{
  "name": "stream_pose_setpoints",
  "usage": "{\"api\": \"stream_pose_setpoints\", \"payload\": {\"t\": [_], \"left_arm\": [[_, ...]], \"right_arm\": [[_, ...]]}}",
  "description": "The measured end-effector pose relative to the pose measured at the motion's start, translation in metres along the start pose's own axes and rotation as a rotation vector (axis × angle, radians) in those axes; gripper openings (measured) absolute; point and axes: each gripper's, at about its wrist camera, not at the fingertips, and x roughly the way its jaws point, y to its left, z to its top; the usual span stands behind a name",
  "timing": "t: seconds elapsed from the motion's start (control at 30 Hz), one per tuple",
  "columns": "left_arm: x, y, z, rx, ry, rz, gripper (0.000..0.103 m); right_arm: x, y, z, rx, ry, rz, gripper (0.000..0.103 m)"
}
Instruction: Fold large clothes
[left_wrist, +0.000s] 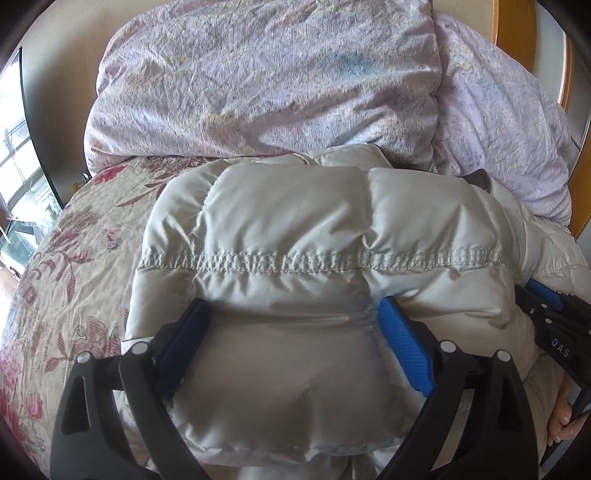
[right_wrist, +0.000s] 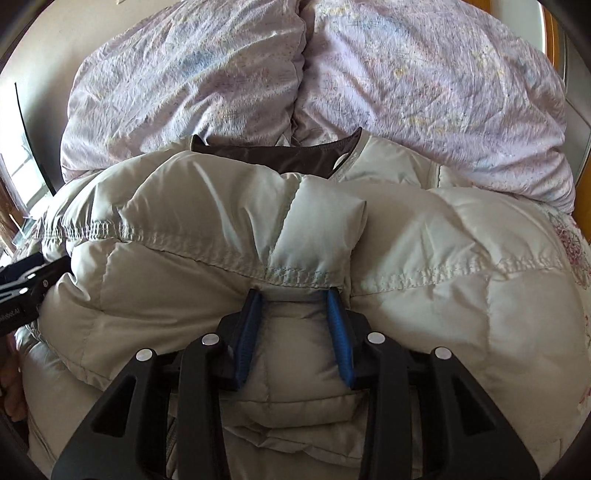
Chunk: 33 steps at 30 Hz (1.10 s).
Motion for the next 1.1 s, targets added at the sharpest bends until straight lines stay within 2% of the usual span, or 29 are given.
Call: {"api": "stream_pose_setpoints", "payload": {"t": [0.17, 0.23, 0.3, 0.4, 0.5, 0.63, 0.73, 0.83, 1.0, 1.1], "left_arm": [[0.0, 0.004, -0.001, -0.013, 0.018, -0.021, 0.095], [-0.015, 0.009, -0.005, -0.017, 0.033, -0.06, 0.092], [-0.036, 0.017, -0.013, -0.017, 0.039, -0.137, 0.089], [-0.065, 0.036, -0.025, -0.018, 0.06, -0.207, 0.088], [-0.091, 0.069, -0.046, -0.046, 0.095, -0.248, 0.088], [-0.11, 0.11, -0.077, -0.087, 0.141, -0.225, 0.088], [-0.118, 0.133, -0.099, -0.102, 0.19, -0.229, 0.088], [-0.124, 0.146, -0.119, -0.116, 0.23, -0.245, 0.086], [-0.124, 0.153, -0.149, -0.169, 0.299, -0.34, 0.082], [-0.132, 0.149, -0.158, -0.151, 0.283, -0.356, 0.08]], "right_arm": [[0.002, 0.0, 0.001, -0.002, 0.011, 0.013, 0.039], [-0.005, -0.002, 0.002, -0.012, 0.041, 0.035, 0.042], [-0.022, -0.011, -0.002, 0.008, 0.078, 0.088, 0.066], [-0.065, -0.039, -0.022, 0.055, 0.099, 0.207, 0.074], [-0.11, -0.073, -0.047, 0.07, 0.107, 0.248, 0.086], [-0.152, -0.124, -0.087, 0.115, 0.146, 0.212, 0.087], [-0.174, -0.17, -0.12, 0.207, 0.194, 0.167, 0.087], [-0.188, -0.211, -0.146, 0.333, 0.225, 0.167, 0.087], [-0.185, -0.241, -0.178, 0.467, 0.28, 0.31, 0.087], [-0.177, -0.251, -0.196, 0.516, 0.316, 0.36, 0.084]]}}
